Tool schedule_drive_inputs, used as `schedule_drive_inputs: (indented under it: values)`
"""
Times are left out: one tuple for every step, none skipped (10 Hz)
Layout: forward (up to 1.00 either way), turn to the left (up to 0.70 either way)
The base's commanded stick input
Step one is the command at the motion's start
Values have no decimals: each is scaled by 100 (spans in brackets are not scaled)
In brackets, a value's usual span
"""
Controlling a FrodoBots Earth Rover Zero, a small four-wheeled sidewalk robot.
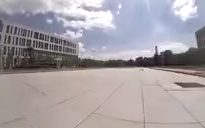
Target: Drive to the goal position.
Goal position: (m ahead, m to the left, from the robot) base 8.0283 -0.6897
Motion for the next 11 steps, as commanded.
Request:
schedule_drive_inputs:
  values:
    - [70,0]
    - [70,0]
    - [70,0]
    - [70,0]
    - [70,0]
    - [70,0]
    - [70,0]
    - [70,0]
    - [70,0]
    - [70,0]
    - [70,0]
